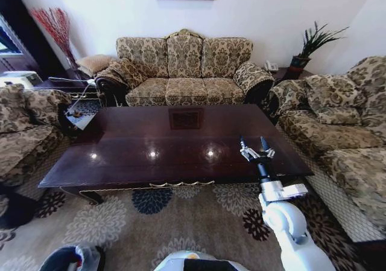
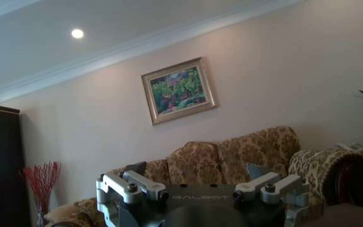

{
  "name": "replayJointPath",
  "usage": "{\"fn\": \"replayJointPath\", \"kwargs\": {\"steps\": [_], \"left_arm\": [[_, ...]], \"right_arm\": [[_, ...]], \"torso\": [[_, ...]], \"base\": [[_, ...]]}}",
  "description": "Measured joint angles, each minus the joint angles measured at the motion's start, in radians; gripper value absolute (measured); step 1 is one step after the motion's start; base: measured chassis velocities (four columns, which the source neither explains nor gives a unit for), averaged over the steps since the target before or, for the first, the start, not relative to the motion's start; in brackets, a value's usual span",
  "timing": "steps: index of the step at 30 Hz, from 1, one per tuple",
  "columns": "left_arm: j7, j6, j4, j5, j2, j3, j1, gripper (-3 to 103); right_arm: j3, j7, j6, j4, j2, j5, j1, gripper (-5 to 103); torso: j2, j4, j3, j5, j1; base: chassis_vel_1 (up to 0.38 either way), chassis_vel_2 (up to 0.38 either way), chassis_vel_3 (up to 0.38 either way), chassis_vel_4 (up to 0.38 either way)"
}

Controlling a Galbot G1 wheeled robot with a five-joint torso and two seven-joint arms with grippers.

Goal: Move to the front of the table and place the trash on the table into the trash bin.

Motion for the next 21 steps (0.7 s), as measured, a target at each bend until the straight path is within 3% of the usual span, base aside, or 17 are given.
{"fn": "replayJointPath", "kwargs": {"steps": [1,2,3,4,5,6,8,9,10,11,12,14,16,21], "left_arm": [[-0.084,0.116,-0.046,-0.07,-0.019,-0.042,0.018,100],[-0.142,0.195,-0.152,-0.109,-0.068,-0.119,0.072,100],[-0.164,0.223,-0.272,-0.117,-0.097,-0.159,0.124,100],[-0.164,0.223,-0.272,-0.117,-0.097,-0.159,0.124,100],[-0.167,0.233,-0.395,-0.114,-0.113,-0.18,0.156,100],[-0.162,0.235,-0.508,-0.105,-0.123,-0.189,0.176,100],[-0.135,0.234,-0.778,-0.083,-0.157,-0.194,0.221,100],[-0.135,0.234,-0.778,-0.083,-0.157,-0.194,0.221,100],[-0.119,0.232,-0.915,-0.078,-0.172,-0.201,0.239,100],[-0.114,0.234,-1.019,-0.076,-0.182,-0.21,0.254,100],[-0.114,0.234,-1.019,-0.076,-0.182,-0.21,0.254,100],[-0.11,0.241,-1.189,-0.084,-0.183,-0.231,0.279,100],[-0.102,0.249,-1.307,-0.096,-0.171,-0.249,0.301,100],[-0.053,0.249,-1.441,-0.101,-0.148,-0.254,0.34,100]], "right_arm": [[0.0,0.0,0.0,0.0,0.0,0.0,0.0,100],[0.0,0.0,0.0,0.0,0.0,0.0,0.0,100],[0.001,0.0,0.0,0.0,0.0,0.0,0.0,100],[0.001,0.0,0.0,0.0,0.0,0.0,0.0,100],[0.0,0.0,0.0,0.0,0.0,0.0,0.001,100],[-0.001,0.0,0.0,0.0,0.0,0.0,0.0,100],[0.0,0.0,0.0,0.0,0.0,0.0,0.0,100],[0.0,0.0,0.0,0.0,0.0,0.0,0.0,100],[0.0,0.0,0.0,0.0,0.0,0.0,0.0,100],[0.0,0.0,0.0,0.0,0.0,0.0,0.0,100],[0.0,0.0,0.0,0.0,0.0,0.0,0.0,100],[0.0,0.0,0.0,0.0,0.0,0.0,0.0,100],[0.0,0.0,0.0,0.0,0.0,0.0,0.0,100],[0.0,0.0,0.0,0.0,0.0,0.0,0.0,100]], "torso": [[0.0,-0.002,0.0,0.0001,0.0],[0.0,-0.0018,0.0,-0.0015,0.0],[0.0,0.0028,0.0,-0.0017,0.0],[0.0,0.0028,0.0,-0.0017,0.0],[0.0,0.0038,0.0,0.0022,0.0],[0.0,0.002,0.0,0.0031,0.0],[0.0,-0.0013,0.0,-0.0013,0.0],[0.0,-0.0013,0.0,-0.0013,0.0],[0.0,-0.002,0.0,-0.0004,0.0],[0.0,-0.0012,0.0,0.0015,0.0],[0.0,-0.0012,0.0,0.0015,0.0],[0.0,0.0,0.0,-0.0002,0.0],[0.0,0.0006,0.0,0.0005,0.0],[0.0,0.0001,0.0,-0.0002,0.0]], "base": [[0.0,0.0,0.0,0.0],[0.0,0.0,0.0,0.0],[0.0,0.0,0.0,0.0],[0.0,0.0,0.0,0.0],[0.023,-0.012,0.061,0.07],[0.075,0.068,0.061,0.07],[0.038,-0.011,0.0,0.03],[0.0,0.0,0.0,0.0],[0.0,0.0,0.0,0.0],[-0.028,-0.01,-0.035,-0.051],[-0.028,-0.01,-0.035,-0.051],[0.0,0.0,0.0,0.0],[0.0,0.0,0.0,0.0],[0.0,0.0,0.0,0.0]]}}
